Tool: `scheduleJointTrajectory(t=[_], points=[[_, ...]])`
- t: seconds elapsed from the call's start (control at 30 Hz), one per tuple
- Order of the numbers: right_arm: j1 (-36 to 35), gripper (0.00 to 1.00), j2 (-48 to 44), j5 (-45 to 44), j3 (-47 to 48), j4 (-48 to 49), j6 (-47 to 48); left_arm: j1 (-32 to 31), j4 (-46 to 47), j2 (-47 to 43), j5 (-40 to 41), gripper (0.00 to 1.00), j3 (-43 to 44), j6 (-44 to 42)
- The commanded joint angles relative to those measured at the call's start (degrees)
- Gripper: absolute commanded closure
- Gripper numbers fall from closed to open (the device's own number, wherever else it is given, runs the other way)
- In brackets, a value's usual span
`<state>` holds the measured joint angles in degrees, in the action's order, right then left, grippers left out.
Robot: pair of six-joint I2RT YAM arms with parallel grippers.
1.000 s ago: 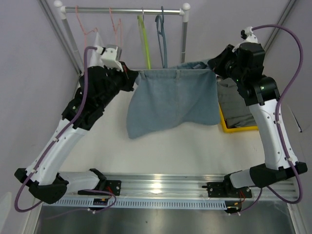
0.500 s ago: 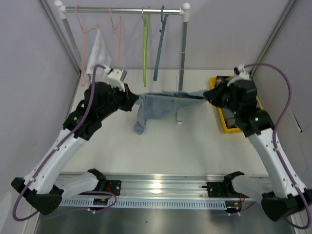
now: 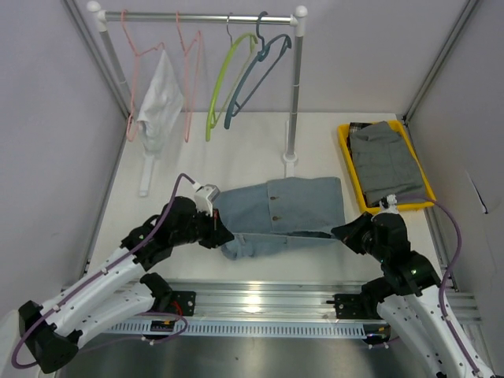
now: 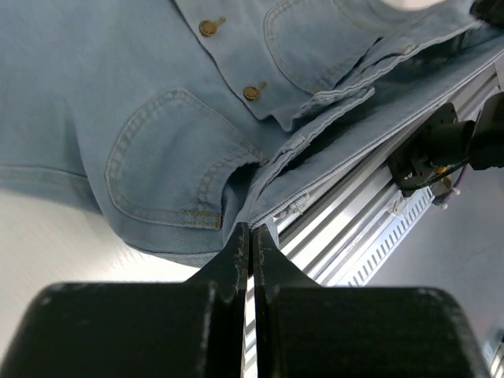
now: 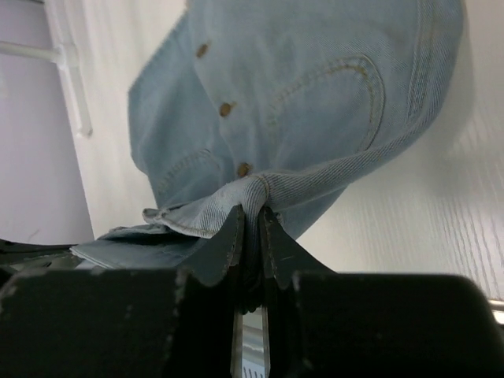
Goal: Place the skirt on the hanger
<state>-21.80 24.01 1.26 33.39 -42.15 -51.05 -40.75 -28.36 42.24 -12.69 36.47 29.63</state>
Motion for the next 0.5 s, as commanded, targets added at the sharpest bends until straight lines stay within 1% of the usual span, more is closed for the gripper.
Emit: scheduleJointTrajectory(t=[0.0,0.07,0.1,0.13,0.17,0.2,0.23,0.3,0.37,0.4,0.43,0.47], points=[[0.8,1.0,0.6,-5.0,-1.7,1.0,-1.4,0.8,-2.2,2.0,7.8,1.0,0.2,2.6],[0.8,1.0,4.5,-5.7,-0.8,3.8,-0.6,0.7,-3.3,4.9,11.1,1.0,2.2,2.7],[0.9,1.0,6.5,-7.5,0.4,4.5,0.6,0.8,-4.0,5.6,13.6,1.0,5.4,2.6],[0.8,1.0,10.7,-8.2,3.3,5.4,1.4,0.8,-4.2,6.1,14.8,1.0,6.5,2.2],[0.9,1.0,12.7,-8.4,4.7,7.8,2.3,0.8,-4.2,7.0,15.2,1.0,7.6,1.6],[0.9,1.0,14.6,-8.6,6.5,8.7,3.3,0.8,-4.5,7.8,15.7,1.0,10.2,0.5],[1.1,1.0,18.2,-8.7,10.3,9.6,4.8,1.3,-5.4,8.7,16.9,1.0,13.4,-1.7],[0.9,1.0,21.0,-9.1,13.6,10.2,6.6,2.2,-8.4,12.2,18.4,1.0,18.0,-4.9],[0.9,1.0,23.4,-8.9,15.8,10.9,6.9,5.9,-9.0,14.3,16.9,1.0,20.3,-8.1],[0.9,0.99,23.8,-8.9,16.0,10.8,6.9,7.7,-8.6,14.6,14.7,1.0,20.3,-9.0],[0.9,1.0,23.7,-8.9,15.8,10.6,6.4,10.8,-8.2,15.1,11.9,1.0,20.2,-10.7],[0.9,1.0,22.8,-9.1,14.6,10.8,6.1,11.9,-8.9,16.1,8.5,1.0,20.7,-11.4]])
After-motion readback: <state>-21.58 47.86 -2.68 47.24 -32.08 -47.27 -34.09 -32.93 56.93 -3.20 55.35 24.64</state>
